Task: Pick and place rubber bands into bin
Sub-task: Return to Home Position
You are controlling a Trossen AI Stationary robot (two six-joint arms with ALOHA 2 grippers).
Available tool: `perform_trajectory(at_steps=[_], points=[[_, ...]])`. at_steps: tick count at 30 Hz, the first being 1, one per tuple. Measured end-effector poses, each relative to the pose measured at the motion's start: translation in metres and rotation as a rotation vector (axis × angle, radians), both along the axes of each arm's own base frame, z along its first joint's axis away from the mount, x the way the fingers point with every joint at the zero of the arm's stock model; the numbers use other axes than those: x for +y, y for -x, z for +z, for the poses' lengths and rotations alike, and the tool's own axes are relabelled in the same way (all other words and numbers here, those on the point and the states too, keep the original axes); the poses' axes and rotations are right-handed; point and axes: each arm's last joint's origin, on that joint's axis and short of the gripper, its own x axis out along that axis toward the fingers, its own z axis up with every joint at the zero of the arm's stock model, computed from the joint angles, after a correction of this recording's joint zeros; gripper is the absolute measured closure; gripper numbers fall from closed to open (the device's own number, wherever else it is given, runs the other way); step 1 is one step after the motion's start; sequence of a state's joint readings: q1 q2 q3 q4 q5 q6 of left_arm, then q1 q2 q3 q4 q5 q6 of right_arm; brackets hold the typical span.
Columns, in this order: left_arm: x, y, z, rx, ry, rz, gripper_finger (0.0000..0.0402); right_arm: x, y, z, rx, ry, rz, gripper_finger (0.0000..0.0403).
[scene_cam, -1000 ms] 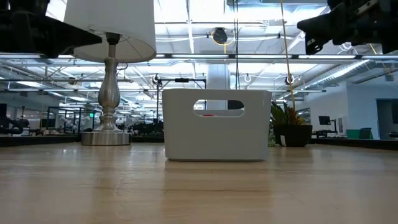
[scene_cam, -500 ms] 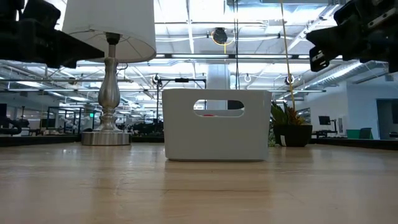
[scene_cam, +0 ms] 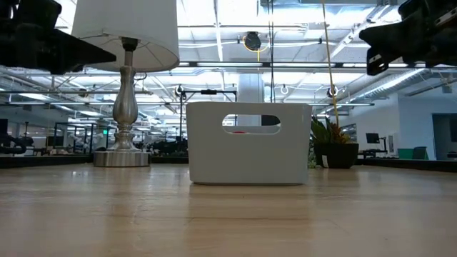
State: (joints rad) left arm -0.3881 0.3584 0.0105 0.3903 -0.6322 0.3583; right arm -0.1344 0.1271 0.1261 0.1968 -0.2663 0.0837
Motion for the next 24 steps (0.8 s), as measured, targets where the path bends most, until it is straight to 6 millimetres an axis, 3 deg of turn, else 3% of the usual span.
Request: perform_trajectory(at_steps=[5,14,24], points=[[0.001,-0.001,0.004,-0.033,-0.037,-0.066,0.0400,0.002,0.007,-0.002,0.001,0.018,0.004,0.0403],[0.013,-0.004,0.007,-0.069,-0.005,-0.015,0.0400,0.001,0.007,-0.007,-0.076,0.031,-0.032,0.0403],[0.010,0.001,0.012,-0.110,0.007,0.060,0.0400,0.000,0.006,-0.011,-0.028,0.041,-0.053,0.0403]])
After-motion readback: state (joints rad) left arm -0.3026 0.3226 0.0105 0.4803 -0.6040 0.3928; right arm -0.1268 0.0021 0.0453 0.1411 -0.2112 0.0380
